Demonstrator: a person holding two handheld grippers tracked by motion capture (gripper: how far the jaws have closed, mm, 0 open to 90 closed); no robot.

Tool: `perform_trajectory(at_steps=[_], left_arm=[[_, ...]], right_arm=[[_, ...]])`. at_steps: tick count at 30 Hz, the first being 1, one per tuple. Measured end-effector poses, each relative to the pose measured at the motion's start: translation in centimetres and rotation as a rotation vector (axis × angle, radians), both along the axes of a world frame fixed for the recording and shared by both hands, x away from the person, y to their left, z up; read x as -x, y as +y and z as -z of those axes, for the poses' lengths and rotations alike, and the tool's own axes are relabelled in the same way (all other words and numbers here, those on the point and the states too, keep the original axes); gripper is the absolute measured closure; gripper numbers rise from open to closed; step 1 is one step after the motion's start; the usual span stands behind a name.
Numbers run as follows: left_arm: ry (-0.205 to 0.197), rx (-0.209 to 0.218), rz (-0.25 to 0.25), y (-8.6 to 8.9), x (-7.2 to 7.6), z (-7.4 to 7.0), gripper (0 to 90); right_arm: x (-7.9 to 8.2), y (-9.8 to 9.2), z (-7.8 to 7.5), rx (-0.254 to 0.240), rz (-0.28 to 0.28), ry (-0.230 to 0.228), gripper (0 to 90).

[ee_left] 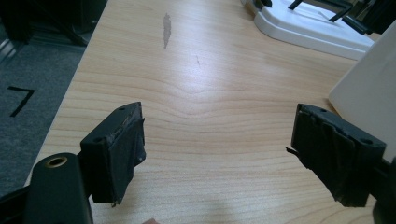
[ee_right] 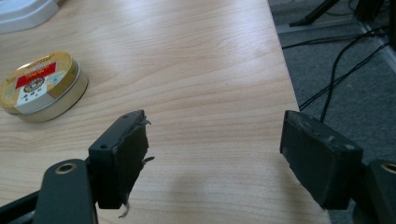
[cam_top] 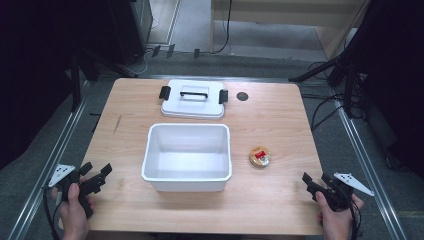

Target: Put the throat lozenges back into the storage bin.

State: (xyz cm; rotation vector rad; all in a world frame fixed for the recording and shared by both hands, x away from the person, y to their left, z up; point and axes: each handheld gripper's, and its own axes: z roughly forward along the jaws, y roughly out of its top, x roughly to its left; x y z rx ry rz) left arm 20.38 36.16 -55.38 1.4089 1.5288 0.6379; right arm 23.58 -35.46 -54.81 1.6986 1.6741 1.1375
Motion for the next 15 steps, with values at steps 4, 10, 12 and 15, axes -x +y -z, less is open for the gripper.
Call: perform_trajectory(at_steps=[4,10,12,15], left_arm=[[-0.007,-0.008,-0.008,-0.1,0.1,0.0,17.9],[-0.018,-0.003,-0.010,-0.1,0.2,0.0,15.4],[-0.015,-0.005,-0.012,-0.1,0.2,0.0,15.4],[-0.023,-0.013,-0.026,-0.2,0.3,0.0,14.7]], right_arm=[[0.1,0.3,-0.1,0.024,-0.013,-0.007,27.0],[-0.1,0.9,-0.2,0.077,-0.046,-0.020,33.1],[-0.2,1.2,-0.4,0.083,-0.066,-0.042,35.3],[-0.7,1.7,-1.5,0.110,-0.115,-0.014,39.6]])
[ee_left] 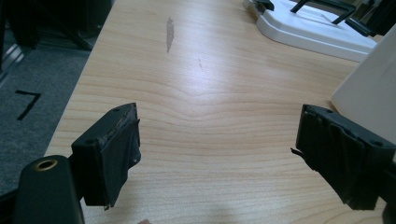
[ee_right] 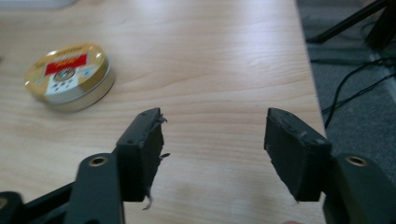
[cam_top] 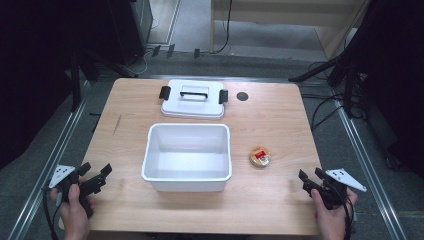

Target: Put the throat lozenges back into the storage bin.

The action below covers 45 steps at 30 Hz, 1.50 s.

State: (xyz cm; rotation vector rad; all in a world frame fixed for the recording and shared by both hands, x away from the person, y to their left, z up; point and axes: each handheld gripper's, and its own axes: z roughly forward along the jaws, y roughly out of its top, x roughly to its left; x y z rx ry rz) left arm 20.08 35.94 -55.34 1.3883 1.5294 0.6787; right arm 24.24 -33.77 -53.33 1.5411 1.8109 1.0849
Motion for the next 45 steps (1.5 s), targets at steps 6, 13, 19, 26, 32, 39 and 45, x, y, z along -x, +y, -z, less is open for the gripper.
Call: perform_trajectory(at_steps=[6,13,19,26,32,39,45], left_arm=[[0.007,-0.025,-0.039,-0.2,0.1,0.0,14.6],[0.014,-0.043,-0.022,-0.4,0.0,-0.1,14.5],[0.027,-0.054,0.001,-0.4,-0.1,-0.1,14.5],[0.055,-0.058,0.014,-0.5,-0.4,-0.1,14.5],[0.054,-0.055,0.035,-0.6,-0.4,-0.1,14.6],[0.055,-0.034,0.040,-0.3,-0.4,0.0,14.6],[0.066,-0.029,0.053,-0.4,-0.5,0.0,14.6]], right_arm=[[-0.8,1.0,-2.1,0.068,-0.049,0.033,38.4],[-2.2,4.1,-4.0,0.207,-0.182,0.211,19.9],[-3.4,6.2,-5.1,0.311,-0.229,0.351,13.5],[-5.3,8.2,-5.9,0.378,-0.285,0.552,4.2],[-6.3,8.9,-5.8,0.407,-0.288,0.701,1.9],[-7.9,10.7,-6.2,0.450,-0.295,0.817,1.8],[-9.4,13.0,-6.5,0.471,-0.285,0.841,1.7]])
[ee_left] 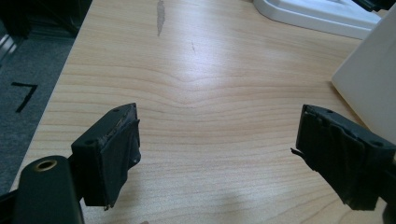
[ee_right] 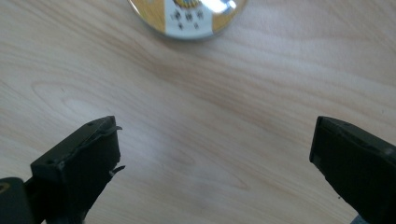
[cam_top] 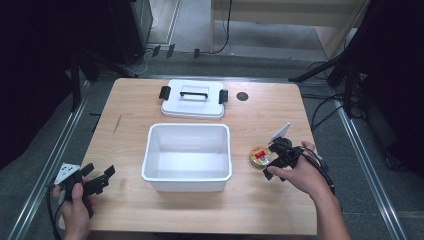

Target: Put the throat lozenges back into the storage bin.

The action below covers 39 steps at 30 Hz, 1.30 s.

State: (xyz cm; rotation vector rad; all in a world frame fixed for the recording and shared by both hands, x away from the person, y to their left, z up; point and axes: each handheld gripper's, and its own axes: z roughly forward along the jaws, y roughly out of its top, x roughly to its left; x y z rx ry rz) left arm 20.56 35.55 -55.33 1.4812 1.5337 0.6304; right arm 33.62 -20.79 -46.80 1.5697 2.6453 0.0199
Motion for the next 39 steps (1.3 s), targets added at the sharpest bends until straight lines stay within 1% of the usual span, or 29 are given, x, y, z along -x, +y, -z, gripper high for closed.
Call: perform_trajectory(at_steps=[2,4,5,7,8,10,11,12,14,15,16,17,23,25,28,32,34,35,38,39], left_arm=[[-0.004,0.003,-0.001,0.0,0.0,0.0,14.6],[-0.007,0.005,-0.002,0.1,0.0,0.0,14.6],[-0.006,0.006,-0.001,0.1,0.0,0.0,14.6],[-0.004,0.004,0.000,0.0,0.0,0.0,14.7],[-0.004,0.004,0.000,0.0,0.0,0.0,14.7],[-0.003,0.003,-0.001,0.0,0.0,0.0,14.7],[-0.003,0.003,0.000,0.0,0.0,0.0,14.7],[-0.003,0.004,0.000,0.0,0.0,0.0,14.7],[-0.004,0.005,0.001,0.0,0.0,0.0,14.7],[-0.001,0.007,0.004,0.1,0.0,0.0,14.8],[0.000,0.010,0.008,0.1,0.0,0.0,14.8],[0.002,0.010,0.015,0.1,0.0,0.1,14.9],[0.004,0.009,0.017,0.0,-0.1,0.1,14.9],[0.005,0.010,0.019,0.0,-0.1,0.1,15.0],[0.007,0.011,0.020,0.0,-0.1,0.1,14.9],[0.009,0.011,0.024,0.0,-0.2,0.1,15.0],[0.012,0.011,0.028,0.0,-0.1,0.1,15.1],[0.015,0.018,0.030,0.0,-0.2,0.1,15.1],[0.015,0.018,0.030,0.0,-0.2,0.1,15.1],[0.016,0.018,0.030,0.0,-0.2,0.1,15.1]], right_arm=[[-0.8,1.2,0.1,0.007,-0.004,0.011,1.7],[-1.0,1.6,0.2,0.012,-0.004,0.014,1.7],[-1.5,2.1,0.4,0.010,0.004,0.016,2.1],[-2.0,2.6,0.6,0.013,0.019,0.012,5.1],[-2.0,2.6,0.6,0.013,0.019,0.012,5.1],[-2.6,2.9,1.1,0.024,0.038,0.011,5.6],[-2.8,2.9,1.2,0.025,0.050,0.011,5.6],[-2.8,2.9,1.2,0.025,0.050,0.011,5.6],[-3.2,3.0,1.2,0.020,0.071,0.006,6.1],[-3.4,3.1,1.3,0.008,0.084,-0.001,6.1],[-3.4,3.1,1.3,0.008,0.084,-0.001,6.1],[-3.6,3.3,1.4,-0.004,0.092,0.004,6.1],[-4.1,3.9,2.0,0.008,0.126,0.010,6.1],[-4.4,4.2,2.4,-0.001,0.137,0.013,6.1],[-4.7,4.4,2.7,-0.009,0.136,0.021,5.7],[-5.0,4.5,3.0,-0.002,0.152,0.016,5.5],[-5.2,4.6,3.2,0.013,0.169,0.009,5.2],[-5.4,4.7,3.5,0.018,0.183,0.016,5.1],[-5.5,4.7,3.7,0.014,0.179,0.029,4.9],[-5.6,4.8,3.9,0.004,0.180,0.037,5.3]])
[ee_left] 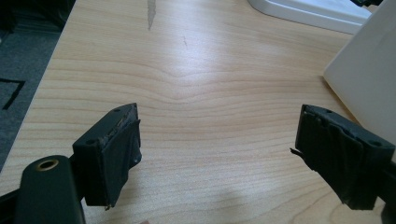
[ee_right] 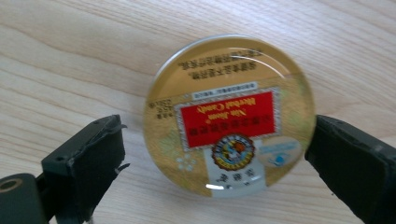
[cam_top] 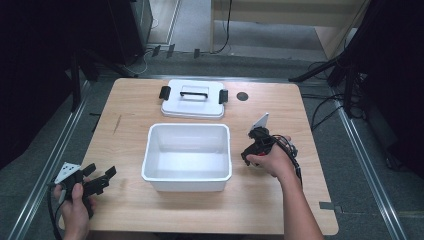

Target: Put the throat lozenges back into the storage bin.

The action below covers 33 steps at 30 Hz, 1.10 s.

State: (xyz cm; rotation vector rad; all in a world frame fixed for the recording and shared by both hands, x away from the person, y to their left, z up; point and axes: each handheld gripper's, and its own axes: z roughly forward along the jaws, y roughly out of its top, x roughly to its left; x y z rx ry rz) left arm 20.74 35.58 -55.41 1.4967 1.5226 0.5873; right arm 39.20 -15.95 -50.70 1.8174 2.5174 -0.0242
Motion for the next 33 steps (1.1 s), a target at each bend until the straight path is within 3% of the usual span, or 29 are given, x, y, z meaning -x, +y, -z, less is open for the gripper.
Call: perform_trajectory(at_steps=[4,6,11,18,21,22,26,33], left_arm=[[0.004,0.002,0.005,0.0,0.0,0.0,15.2],[0.006,-0.001,0.008,0.0,0.0,0.0,15.2],[0.008,0.000,0.009,0.0,-0.1,0.0,15.2],[0.012,0.002,0.017,0.0,-0.1,0.0,15.3],[0.014,-0.002,0.017,-0.1,-0.1,0.0,15.3],[0.013,-0.003,0.016,-0.1,-0.1,0.0,15.2],[-0.009,-0.014,-0.005,-0.1,0.2,0.0,15.2],[-0.029,-0.027,-0.021,-0.3,0.3,-0.1,15.1]], right_arm=[[-0.2,0.0,0.2,-0.006,0.011,0.007,9.8],[-0.2,-0.1,0.2,-0.024,-0.016,-0.007,20.0],[0.0,-0.4,-0.3,-0.045,-0.032,-0.012,20.4],[1.1,-1.1,-2.3,-0.087,-0.044,-0.031,20.4],[1.6,-1.2,-3.1,-0.078,-0.072,-0.033,20.4],[1.9,-1.1,-3.7,-0.065,-0.112,-0.046,20.4],[2.5,-0.7,-5.0,-0.056,-0.170,-0.050,20.4],[3.0,0.2,-7.0,-0.061,-0.205,-0.064,20.3]])
